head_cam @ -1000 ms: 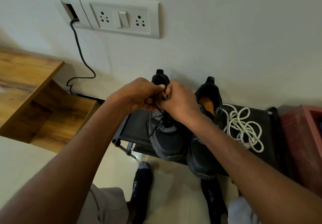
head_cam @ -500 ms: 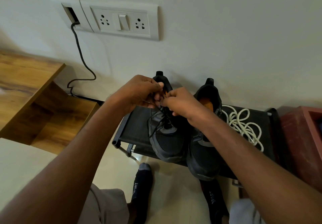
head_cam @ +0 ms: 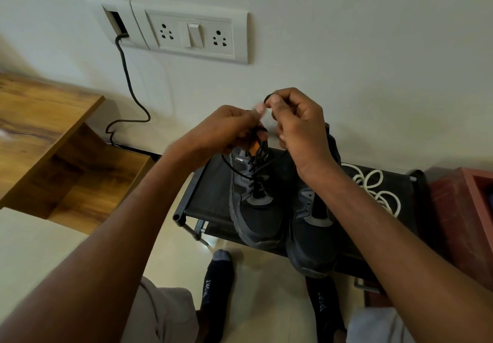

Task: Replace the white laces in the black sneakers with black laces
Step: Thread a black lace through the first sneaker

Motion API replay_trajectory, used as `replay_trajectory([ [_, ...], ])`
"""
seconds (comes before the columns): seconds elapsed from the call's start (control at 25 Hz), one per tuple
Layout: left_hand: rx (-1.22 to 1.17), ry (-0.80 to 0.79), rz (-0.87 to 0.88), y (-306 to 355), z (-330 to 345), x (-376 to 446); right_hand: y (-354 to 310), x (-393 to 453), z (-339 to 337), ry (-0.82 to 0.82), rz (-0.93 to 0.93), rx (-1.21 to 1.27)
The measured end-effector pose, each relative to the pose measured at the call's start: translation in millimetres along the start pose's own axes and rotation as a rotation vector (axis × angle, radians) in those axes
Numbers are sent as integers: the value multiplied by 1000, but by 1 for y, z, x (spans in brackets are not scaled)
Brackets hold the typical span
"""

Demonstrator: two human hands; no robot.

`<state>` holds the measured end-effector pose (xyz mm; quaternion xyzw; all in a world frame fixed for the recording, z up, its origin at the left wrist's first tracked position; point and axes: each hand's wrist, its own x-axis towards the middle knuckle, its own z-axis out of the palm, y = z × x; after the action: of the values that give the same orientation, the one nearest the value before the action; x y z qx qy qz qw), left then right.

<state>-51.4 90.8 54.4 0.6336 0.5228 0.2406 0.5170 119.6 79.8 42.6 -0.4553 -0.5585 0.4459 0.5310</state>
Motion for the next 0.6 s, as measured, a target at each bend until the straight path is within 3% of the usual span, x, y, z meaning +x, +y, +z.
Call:
replay_trajectory([
  [0.08, 138, 52, 186, -6, 2, 2, 10, 4, 1, 2, 158, -95],
  [0.2, 320, 245, 278, -13, 7, 7, 27, 4, 4, -122, 411, -238],
  [0.32, 596, 353, 354, -13, 6, 4, 33, 5, 3, -157, 504, -285],
  [0.48, 666, 365, 346, -13, 1, 3, 27, 5, 2, -195, 577, -261],
  [0.6, 549, 353, 347, -19, 2, 3, 29, 5, 3, -204, 588, -261],
])
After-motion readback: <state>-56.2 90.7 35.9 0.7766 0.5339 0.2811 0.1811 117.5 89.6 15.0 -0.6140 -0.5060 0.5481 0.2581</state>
